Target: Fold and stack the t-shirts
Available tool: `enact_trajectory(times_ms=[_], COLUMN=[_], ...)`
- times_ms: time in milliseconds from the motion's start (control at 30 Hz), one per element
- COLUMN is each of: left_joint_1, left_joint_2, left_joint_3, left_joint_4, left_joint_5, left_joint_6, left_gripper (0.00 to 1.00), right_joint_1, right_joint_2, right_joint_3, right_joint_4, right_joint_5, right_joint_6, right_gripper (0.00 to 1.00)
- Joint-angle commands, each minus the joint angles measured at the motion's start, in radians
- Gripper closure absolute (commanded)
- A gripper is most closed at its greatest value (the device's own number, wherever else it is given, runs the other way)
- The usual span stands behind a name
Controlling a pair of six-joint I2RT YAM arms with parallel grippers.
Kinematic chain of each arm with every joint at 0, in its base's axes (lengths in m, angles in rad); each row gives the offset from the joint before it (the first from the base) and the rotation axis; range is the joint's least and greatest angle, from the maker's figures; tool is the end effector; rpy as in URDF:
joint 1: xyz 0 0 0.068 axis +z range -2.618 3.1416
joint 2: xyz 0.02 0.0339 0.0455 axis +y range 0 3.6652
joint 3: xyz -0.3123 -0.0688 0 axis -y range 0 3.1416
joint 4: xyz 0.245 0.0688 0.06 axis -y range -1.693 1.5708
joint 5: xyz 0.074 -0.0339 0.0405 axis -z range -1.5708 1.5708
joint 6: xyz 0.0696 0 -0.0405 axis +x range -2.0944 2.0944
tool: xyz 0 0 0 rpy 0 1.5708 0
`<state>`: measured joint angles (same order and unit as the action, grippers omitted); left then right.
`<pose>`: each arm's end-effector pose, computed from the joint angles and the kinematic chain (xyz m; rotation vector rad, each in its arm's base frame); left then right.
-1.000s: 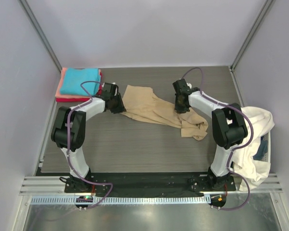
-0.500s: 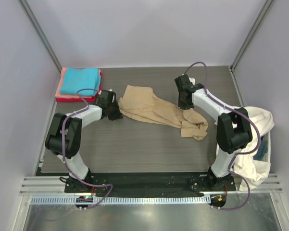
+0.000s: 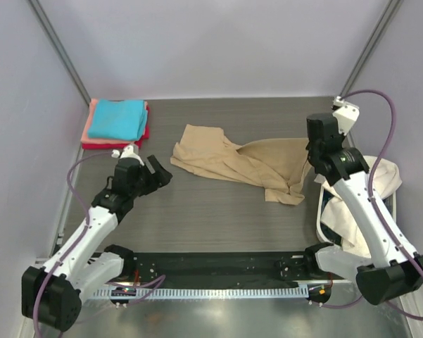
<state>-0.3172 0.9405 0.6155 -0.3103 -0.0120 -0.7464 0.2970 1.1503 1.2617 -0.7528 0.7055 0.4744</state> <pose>0.1930 -0.0625 0.2592 -0.4895 2.2137 -0.5690 0.2342 0.0245 0.4095 0.5513 1.9826 -0.3086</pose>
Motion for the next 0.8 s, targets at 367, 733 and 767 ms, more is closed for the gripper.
enact_trajectory(times_ms=[367,733,767], left_joint_1=[-0.006,0.017,0.017], left_joint_2=[0.814,1.49,1.509], left_joint_3=[0.663,1.565,1.589], left_joint_4=[0.165,-0.24,-0.249], left_joint_5=[0.007,-0.063,-0.068], left_joint_6=[0.156,0.295,0.295], left_gripper=[0.07,0.24,0.26], right_joint_1=[-0.07,-0.068,-0.068], right_joint_2=[0.074,0.089,0.089], right_joint_3=[-0.085,-0.076,-0.074], right_joint_4=[0.104,0.127,0.128], right_joint_5=[-0.162,-0.219,-0.221], right_joint_6=[0.026,0.007,0.007], right_gripper=[0.99,0.99,0.99])
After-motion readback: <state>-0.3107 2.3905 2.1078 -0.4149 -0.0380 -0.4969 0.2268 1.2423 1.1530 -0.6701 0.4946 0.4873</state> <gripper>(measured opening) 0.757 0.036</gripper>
